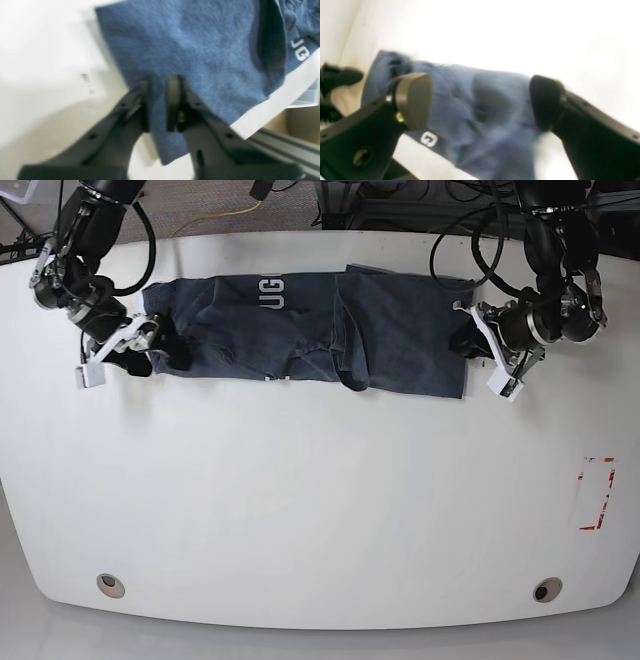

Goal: Fold the T-shirt properly
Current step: 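Grasp both ends of the folded shirt and push them together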

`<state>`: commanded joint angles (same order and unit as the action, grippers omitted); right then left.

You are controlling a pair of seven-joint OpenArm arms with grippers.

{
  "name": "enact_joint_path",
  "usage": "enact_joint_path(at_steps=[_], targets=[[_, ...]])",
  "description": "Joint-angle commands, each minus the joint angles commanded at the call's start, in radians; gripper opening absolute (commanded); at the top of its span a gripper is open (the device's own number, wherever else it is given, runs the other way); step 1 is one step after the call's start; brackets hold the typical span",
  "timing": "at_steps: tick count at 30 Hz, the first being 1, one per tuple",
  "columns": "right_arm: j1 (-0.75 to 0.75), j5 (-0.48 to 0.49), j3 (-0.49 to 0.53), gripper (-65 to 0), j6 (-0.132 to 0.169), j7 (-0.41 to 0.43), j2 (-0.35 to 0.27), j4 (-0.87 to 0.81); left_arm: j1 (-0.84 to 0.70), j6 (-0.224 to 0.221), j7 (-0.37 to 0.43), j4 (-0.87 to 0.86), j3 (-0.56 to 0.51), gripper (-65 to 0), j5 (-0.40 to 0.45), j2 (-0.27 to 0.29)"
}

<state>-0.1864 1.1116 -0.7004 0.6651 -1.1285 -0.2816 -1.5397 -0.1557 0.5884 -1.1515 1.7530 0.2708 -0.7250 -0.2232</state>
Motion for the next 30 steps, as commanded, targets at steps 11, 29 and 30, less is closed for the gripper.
enact_joint_path(at_steps=[11,29,30], targets=[[0.005,0.075,0.06,-6.3,0.006,-0.014,-0.029,0.183,-0.032,0.0,0.078,-0.087,-0.072,-59.6,0.069,0.0],[0.009,-0.068,0.133,-23.5,0.0,-0.011,0.098,0.147,-0.026,-0.003,0.078,-0.097,-0.068,-59.6,0.089,0.0],[0.009,-0.068,0.133,-27.7,0.0,-0.011,0.098,0.14,-0.026,-0.003,0.078,-0.097,-0.068,-59.6,0.089,0.0]])
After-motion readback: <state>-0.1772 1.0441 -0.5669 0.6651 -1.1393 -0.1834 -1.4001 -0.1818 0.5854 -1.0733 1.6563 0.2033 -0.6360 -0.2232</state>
